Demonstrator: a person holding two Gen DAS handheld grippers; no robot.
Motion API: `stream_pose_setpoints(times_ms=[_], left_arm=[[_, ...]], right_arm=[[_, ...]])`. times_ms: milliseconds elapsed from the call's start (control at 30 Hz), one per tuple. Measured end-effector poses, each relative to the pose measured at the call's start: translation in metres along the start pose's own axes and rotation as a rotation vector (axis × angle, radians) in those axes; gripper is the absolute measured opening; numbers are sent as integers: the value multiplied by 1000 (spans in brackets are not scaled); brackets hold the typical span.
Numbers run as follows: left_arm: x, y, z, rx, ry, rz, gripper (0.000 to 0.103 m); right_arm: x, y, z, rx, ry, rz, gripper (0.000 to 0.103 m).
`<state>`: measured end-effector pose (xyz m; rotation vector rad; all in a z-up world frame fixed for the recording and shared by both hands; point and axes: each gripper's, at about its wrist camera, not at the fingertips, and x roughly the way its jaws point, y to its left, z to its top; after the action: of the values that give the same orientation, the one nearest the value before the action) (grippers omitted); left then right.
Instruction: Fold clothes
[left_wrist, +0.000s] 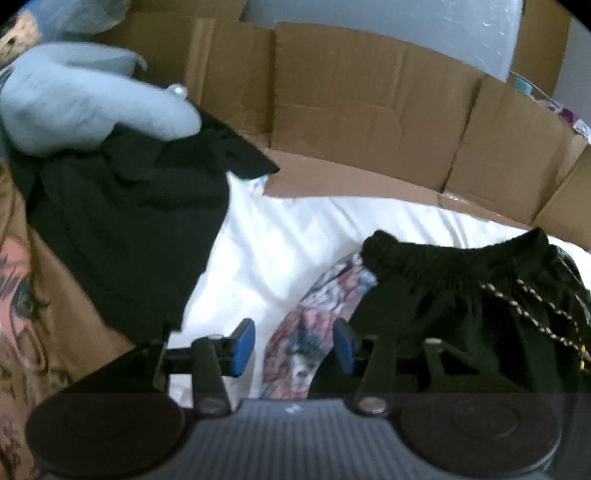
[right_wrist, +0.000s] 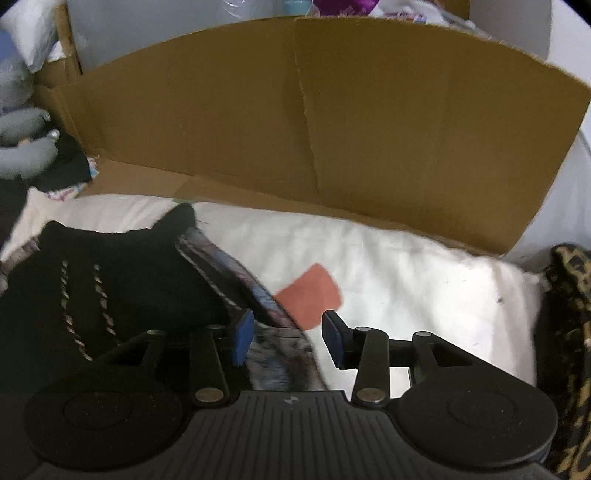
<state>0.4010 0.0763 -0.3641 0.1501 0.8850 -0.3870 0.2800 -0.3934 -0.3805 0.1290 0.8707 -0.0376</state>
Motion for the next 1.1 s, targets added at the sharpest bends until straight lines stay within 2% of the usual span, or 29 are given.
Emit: stream_pose_setpoints(times_ms=[133,333,400,500,567,600,633,667,733,867,1033,1100], left_arm=[[12,-9,9,-20,-11,-37,49],[48,-15,10,-8,86,2,50],[53,-15,10,-8,88,-4,51],[56,-20,11,28,85,-9,39],[57,-25,12,72,79,-8,23],[56,-27,13,87,68,17,14],[56,-29,14,102,55,45,10],[57,-29,15,97,50,57,10],[59,-29,16,85,41,78,10],[55,-33,18,87,51,88,21],[23,-33,23,45,-24,37,37],[12,-38,23,61,-51,30,38]], right_arm=[[8,13,8,-34,7,23,48],[33,36,22,-99,48,27,49],[46,43,26,-107,65,18,55],[63,49,28,-115,86,-5,56],[72,49,30,-127,95,-26,54],[77,50,31,-133,99,-37,49],[81,50,32,-138,103,-48,43],[82,48,35,-130,98,-63,37],[84,50,38,-126,111,-90,37],[79,56,41,-156,136,-109,41],[41,49,46,-161,77,-54,47],[21,44,46,-156,50,-36,47]])
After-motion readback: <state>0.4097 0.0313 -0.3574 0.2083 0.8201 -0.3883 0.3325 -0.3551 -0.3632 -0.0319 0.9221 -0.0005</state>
